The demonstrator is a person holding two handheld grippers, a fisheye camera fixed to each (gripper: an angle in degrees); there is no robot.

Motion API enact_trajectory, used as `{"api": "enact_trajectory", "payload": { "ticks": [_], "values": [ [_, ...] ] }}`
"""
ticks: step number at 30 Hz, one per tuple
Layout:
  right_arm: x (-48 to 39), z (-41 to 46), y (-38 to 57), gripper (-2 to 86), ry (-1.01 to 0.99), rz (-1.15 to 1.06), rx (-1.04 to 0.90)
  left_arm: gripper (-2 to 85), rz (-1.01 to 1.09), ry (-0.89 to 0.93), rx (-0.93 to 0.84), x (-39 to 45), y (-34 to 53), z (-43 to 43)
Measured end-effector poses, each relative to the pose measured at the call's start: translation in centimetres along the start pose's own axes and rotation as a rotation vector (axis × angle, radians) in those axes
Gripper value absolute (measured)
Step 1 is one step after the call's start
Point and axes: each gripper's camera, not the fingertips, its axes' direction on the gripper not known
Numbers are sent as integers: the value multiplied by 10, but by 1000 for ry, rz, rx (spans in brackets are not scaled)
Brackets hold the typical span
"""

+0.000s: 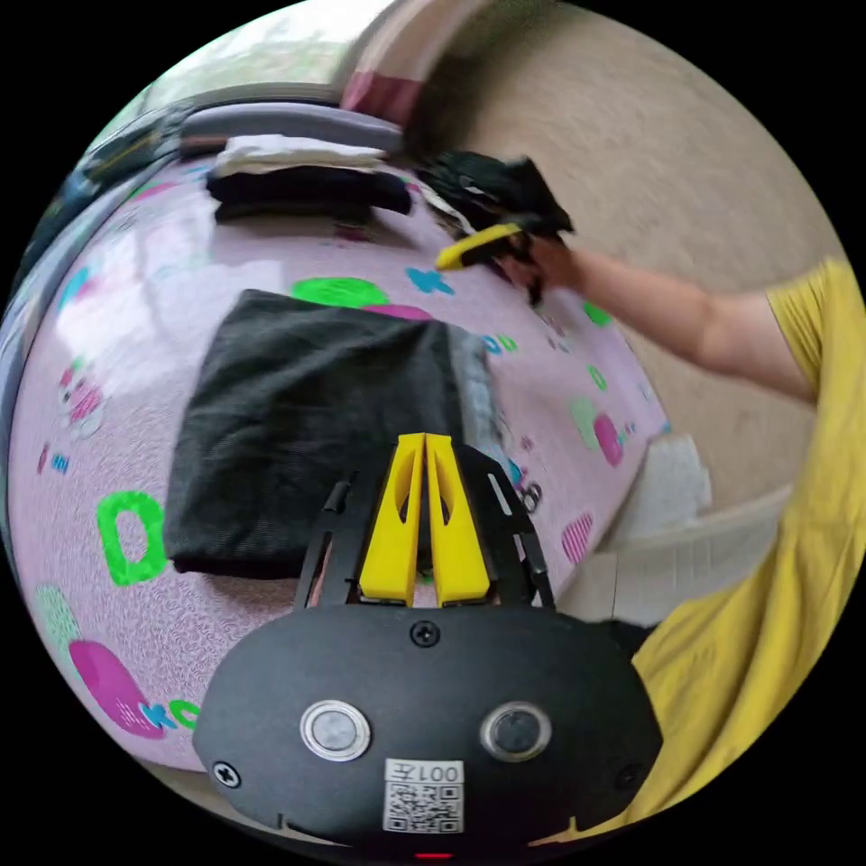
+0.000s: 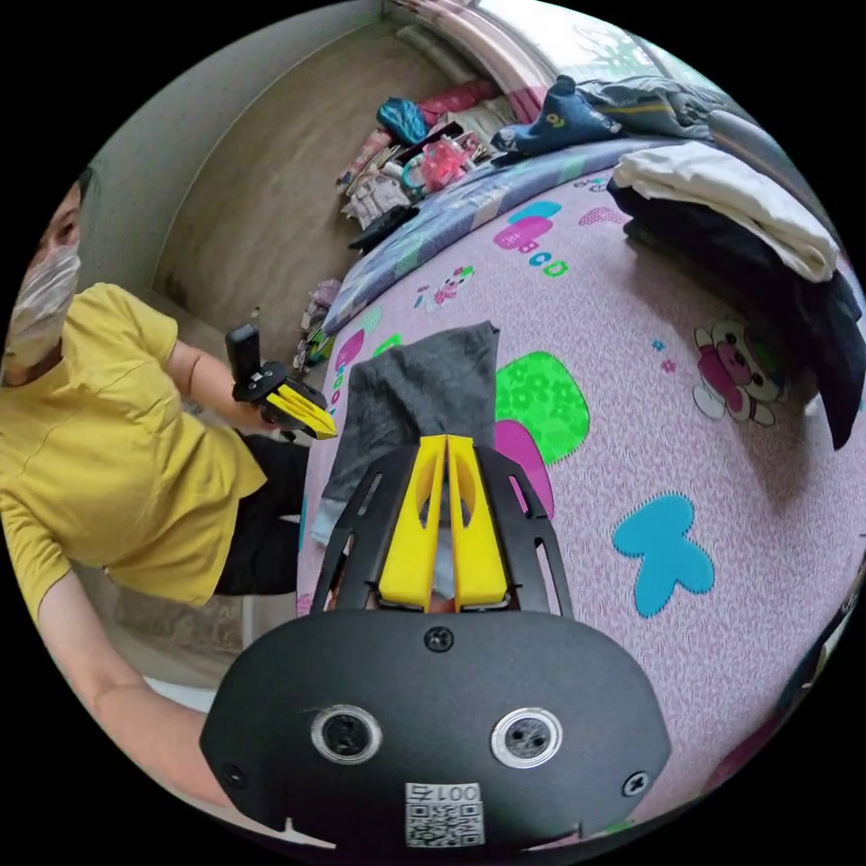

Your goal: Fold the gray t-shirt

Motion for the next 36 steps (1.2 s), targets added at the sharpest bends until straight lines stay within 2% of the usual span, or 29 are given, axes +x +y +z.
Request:
{"api": "enact_trajectory", "payload": {
  "ticks": [3,6,11,15,18,24,27,29,31,36],
  "values": [
    [-5,25,-25,7,114,36,91,-13,-160,-109,119,-36,-8,-17],
    [-10,57,-56,7,228,71,113,-13,-228,-209,165,-57,-12,-26],
    [-19,123,-102,7,256,0,-21,-13,-277,-327,188,-73,-8,-14],
    [-5,154,-112,7,173,21,-183,-12,-462,-285,188,-94,24,3],
    [2,155,-115,6,108,49,-181,-12,-420,-288,229,-97,37,4],
    [5,140,-126,5,128,79,-54,-14,-352,-262,302,-106,41,-15],
    [18,154,-131,5,183,138,-118,-14,-410,-257,269,-125,49,-9],
    [16,155,-134,4,209,152,-89,-14,-448,-231,243,-137,53,-4],
    [9,151,-134,4,255,158,-56,-13,-505,-193,299,-147,59,-13],
    [-30,128,-111,4,157,99,47,-13,-621,-136,354,-159,83,-39]
  ]
}}
